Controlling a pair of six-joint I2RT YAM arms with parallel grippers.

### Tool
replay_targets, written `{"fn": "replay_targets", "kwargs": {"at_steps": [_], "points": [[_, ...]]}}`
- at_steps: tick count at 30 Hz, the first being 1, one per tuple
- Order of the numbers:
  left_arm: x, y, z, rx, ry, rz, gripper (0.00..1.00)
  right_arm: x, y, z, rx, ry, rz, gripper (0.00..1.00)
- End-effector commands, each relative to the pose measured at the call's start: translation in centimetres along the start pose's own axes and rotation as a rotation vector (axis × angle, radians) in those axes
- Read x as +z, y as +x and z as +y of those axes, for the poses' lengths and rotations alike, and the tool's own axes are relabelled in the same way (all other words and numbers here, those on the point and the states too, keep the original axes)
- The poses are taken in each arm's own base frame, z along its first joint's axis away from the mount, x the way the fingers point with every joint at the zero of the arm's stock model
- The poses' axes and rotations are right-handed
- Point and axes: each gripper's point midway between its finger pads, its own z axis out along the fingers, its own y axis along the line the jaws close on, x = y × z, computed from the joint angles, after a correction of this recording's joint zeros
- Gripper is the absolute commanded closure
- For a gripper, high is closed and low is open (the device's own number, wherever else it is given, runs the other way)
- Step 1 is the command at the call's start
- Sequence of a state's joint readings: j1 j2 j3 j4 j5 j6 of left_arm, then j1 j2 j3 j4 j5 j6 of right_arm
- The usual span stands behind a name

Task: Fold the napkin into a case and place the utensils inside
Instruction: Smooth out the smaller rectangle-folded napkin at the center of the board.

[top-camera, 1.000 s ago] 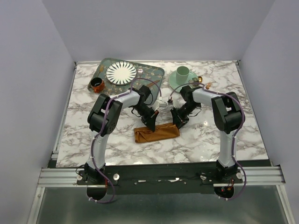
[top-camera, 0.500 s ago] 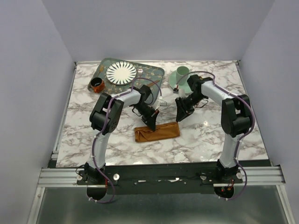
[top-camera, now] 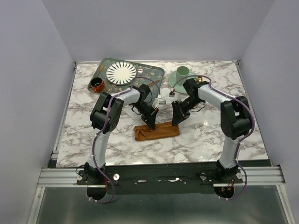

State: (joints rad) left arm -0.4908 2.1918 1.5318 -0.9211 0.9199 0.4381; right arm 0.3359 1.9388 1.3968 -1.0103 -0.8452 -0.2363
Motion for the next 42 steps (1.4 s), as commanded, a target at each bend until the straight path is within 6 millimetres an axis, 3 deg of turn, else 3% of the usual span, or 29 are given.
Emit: {"fn": "replay_targets", "kwargs": {"at_steps": [1,5,10,12,17,21,26,32,37,42], "points": [[0.1,-0.1,1.6,-0.011,-0.018,0.000,0.95,2.4,0.3,0.7,0.013,-0.055,0.022,0.64],[0.1,-0.2,1.5,-0.002,-0.022,-0.001,0.93,3.9,0.1,-2.9,0.057,0.055,0.037,0.67],[-0.5,-0.5,1.5,0.013,-0.034,-0.010,0.89,5.1,0.6,-5.0,0.129,0.108,0.059,0.70],[-1.0,-1.0,1.1,0.026,-0.039,-0.022,0.81,5.5,1.1,-5.7,0.150,0.127,0.070,0.71],[-4.0,-3.9,-0.9,0.122,-0.055,-0.116,0.61,6.0,2.2,-6.7,0.192,0.150,0.101,0.73],[-6.9,-5.3,-2.1,0.168,-0.098,-0.181,0.55,6.2,2.4,-6.9,0.201,0.153,0.105,0.74],[-8.2,-3.6,-2.4,0.182,-0.163,-0.164,0.52,6.4,2.3,-6.9,0.206,0.147,0.104,0.75],[-7.7,-0.2,-1.9,0.201,-0.208,-0.101,0.43,6.1,1.8,-6.7,0.194,0.143,0.090,0.76],[-7.2,0.2,-0.6,0.213,-0.235,-0.079,0.41,6.1,1.4,-6.6,0.185,0.140,0.083,0.76],[-6.0,-0.1,0.1,0.218,-0.201,-0.061,0.47,6.2,1.3,-6.7,0.185,0.136,0.082,0.76]]}}
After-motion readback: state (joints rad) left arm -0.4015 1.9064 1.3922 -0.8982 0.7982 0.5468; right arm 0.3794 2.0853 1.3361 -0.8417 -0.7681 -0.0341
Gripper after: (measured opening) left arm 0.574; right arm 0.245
